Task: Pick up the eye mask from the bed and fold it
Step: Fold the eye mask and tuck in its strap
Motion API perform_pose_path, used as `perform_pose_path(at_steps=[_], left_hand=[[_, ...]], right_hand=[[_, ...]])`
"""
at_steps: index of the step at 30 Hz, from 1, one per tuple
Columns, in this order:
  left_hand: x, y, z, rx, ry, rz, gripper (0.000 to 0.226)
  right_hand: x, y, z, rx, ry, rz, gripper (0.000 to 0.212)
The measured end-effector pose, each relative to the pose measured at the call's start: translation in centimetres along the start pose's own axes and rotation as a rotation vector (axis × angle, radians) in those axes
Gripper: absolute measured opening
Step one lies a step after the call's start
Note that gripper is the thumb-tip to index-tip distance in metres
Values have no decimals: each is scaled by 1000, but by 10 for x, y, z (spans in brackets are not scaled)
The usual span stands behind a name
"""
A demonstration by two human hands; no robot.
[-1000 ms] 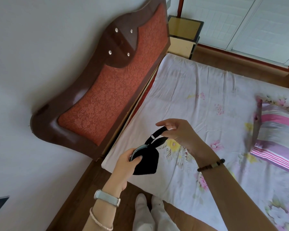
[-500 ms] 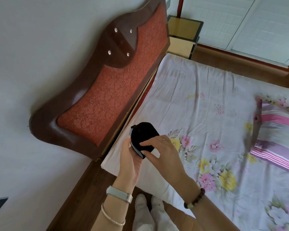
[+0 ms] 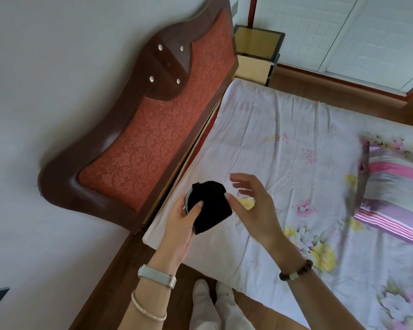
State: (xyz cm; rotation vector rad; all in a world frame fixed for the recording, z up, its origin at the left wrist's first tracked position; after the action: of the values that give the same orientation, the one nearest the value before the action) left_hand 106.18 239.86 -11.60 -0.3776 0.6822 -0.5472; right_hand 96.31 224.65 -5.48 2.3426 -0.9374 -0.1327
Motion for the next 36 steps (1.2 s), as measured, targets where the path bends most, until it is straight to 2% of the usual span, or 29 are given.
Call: perform_pose_path(at_steps=[2, 4, 6, 9, 14, 19, 23, 26, 29, 36], left_hand=[[-4, -5, 0, 142, 42, -81, 28], [-9, -12, -1, 274, 93, -150, 27], [-13, -19, -4, 374, 142, -199, 25], [-17, -29, -9, 454, 180, -226, 23], [-22, -40, -21, 393, 211, -193, 25], [-20, -55, -37, 189, 243, -146, 32], [-18, -74, -38, 110, 263, -238, 55], [-14, -88, -32, 85, 263, -319, 63], [-10, -98, -25, 149, 265, -362, 54], [-20, -122, -14, 279, 287, -594, 43]], right_hand=[[9, -1, 17, 136, -216, -130, 37], [10, -7, 25, 185, -338, -321, 32], [6, -9, 27, 125, -335, -483, 25], [-2, -9, 29, 160, -316, -540, 19], [-14, 14, 43, 137, -376, -383, 15], [-34, 47, 58, 293, -558, -140, 16], [-58, 60, 60, 466, -684, -34, 21], [-73, 61, 58, 518, -743, 29, 22], [-84, 62, 54, 556, -779, 127, 22], [-110, 68, 38, 723, -787, 291, 16]])
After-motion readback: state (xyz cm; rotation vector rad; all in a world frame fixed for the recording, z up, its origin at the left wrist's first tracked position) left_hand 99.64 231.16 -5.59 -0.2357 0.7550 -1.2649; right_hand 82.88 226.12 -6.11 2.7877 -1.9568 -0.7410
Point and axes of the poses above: each hand's wrist, its own x-axis towards the middle knuckle, its own y-axis out of the back of the hand, z = x × y, the point moved 8 cm from there along x, towards the middle knuckle, and after that the axes turned 14 degrees about -x, right-handed, at the moved point
